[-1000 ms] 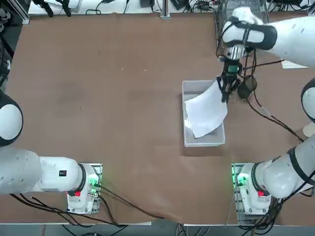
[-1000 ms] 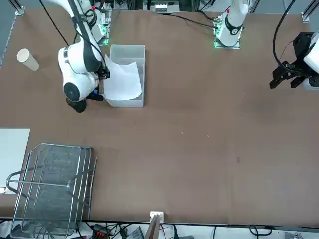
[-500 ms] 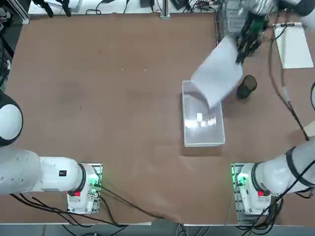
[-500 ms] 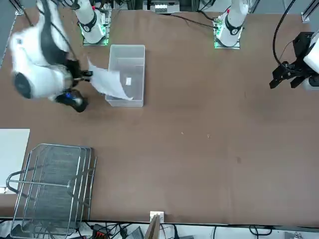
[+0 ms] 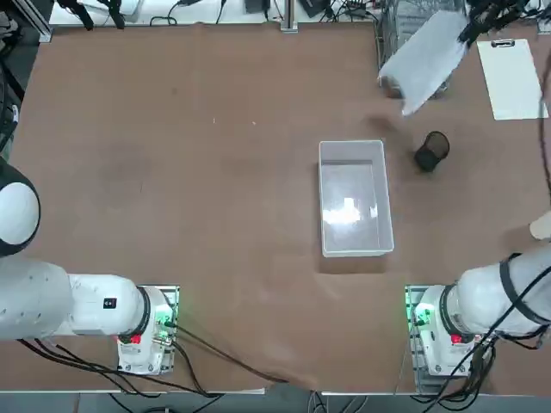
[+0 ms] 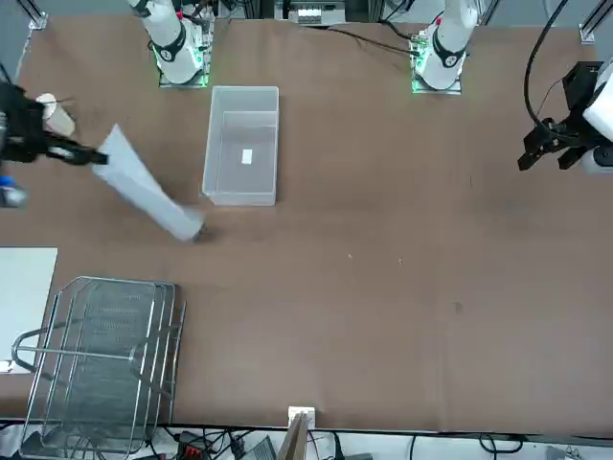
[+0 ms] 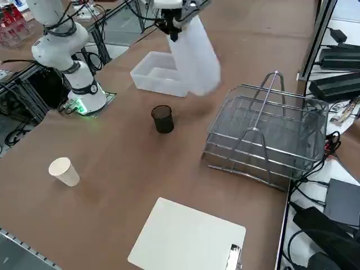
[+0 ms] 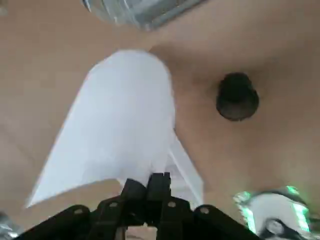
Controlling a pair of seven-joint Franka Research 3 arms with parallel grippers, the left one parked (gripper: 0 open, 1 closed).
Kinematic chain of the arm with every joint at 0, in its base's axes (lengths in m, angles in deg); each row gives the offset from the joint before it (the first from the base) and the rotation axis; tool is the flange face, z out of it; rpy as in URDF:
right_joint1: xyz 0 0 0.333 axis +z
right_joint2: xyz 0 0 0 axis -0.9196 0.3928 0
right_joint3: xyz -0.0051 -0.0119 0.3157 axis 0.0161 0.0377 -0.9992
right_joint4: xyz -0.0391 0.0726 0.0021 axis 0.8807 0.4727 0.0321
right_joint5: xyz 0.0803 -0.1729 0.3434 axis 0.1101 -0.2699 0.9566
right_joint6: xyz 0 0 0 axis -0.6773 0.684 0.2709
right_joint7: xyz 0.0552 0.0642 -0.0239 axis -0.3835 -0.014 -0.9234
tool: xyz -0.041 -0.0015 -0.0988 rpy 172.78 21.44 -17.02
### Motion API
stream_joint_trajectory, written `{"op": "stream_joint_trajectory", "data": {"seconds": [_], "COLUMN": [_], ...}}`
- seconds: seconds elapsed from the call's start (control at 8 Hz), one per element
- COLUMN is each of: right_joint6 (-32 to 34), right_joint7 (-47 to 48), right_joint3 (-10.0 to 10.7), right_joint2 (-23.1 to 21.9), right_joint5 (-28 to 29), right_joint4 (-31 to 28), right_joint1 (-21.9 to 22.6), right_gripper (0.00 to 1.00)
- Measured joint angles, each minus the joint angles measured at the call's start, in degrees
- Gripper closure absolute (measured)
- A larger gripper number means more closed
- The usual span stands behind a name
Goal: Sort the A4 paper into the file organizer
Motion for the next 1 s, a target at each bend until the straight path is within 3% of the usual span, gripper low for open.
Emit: {"op": "stream_joint_trajectory", "data": {"seconds": [0.25,0.5,1.0], "right_joint6": [-5.47,-10.15,-17.31], "right_joint7": [-0.08,-0.28,-0.35], "right_joint3": [0.10,0.10,-0.38], "right_joint2": [2.05,4.84,6.72], "right_joint5": [8.63,15.78,22.70], "right_joint4": [0.16,0.22,0.30], "right_joint1": [-6.95,-11.16,-11.74], "right_gripper": [0.99,0.99,0.99]}}
